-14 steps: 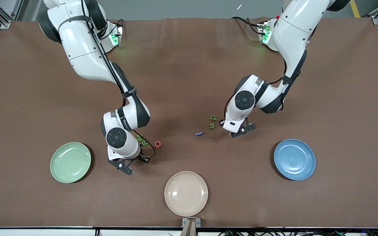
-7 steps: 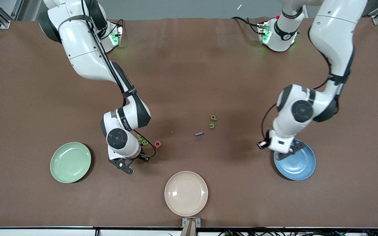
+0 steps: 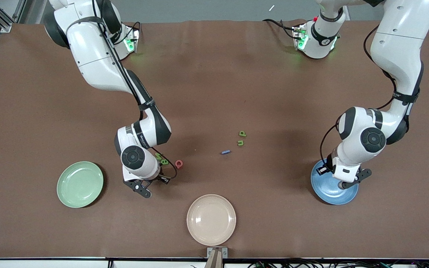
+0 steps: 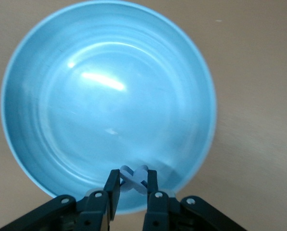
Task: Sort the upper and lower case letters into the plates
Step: 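Drop the blue x into the blue plate while the right gripper lifts the C, then release the blue C onto the green plate while the left gripper returns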
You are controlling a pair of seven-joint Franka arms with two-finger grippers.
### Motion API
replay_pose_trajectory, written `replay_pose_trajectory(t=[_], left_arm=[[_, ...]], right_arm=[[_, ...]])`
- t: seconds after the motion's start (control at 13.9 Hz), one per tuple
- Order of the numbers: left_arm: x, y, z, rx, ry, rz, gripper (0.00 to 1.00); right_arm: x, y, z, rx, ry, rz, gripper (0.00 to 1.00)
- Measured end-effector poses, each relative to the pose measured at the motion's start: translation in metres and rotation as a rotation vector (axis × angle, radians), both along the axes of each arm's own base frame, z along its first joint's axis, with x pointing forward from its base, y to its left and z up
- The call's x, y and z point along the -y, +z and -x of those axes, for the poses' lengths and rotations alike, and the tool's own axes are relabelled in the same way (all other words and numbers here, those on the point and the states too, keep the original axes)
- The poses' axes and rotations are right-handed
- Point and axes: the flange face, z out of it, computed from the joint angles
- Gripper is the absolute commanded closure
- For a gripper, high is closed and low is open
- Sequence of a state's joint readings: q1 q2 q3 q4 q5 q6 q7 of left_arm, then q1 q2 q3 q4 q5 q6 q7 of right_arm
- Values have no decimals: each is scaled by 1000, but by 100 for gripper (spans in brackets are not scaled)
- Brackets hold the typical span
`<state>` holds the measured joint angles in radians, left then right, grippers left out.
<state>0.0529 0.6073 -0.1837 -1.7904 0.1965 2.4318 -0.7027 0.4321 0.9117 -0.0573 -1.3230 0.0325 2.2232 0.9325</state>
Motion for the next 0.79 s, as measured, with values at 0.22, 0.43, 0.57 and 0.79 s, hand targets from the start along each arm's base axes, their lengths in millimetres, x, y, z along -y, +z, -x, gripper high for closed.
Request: replay_pose_trajectory(t=[0.22,0.43,0.57,0.79], left_arm=[[-3,-3,-2,2,-11,-11,0],[36,6,1,14,-48,12,0],[91,14,12,21,-61,33,0],[195,14,51,12,-129,44,4]], right_arm=[[11,18,-7,7,100,47,96],[68,59,-34,-10,268,83,96],[133,82,-53,-14,389,106,95],[223,91,-65,-43,537,156,77]])
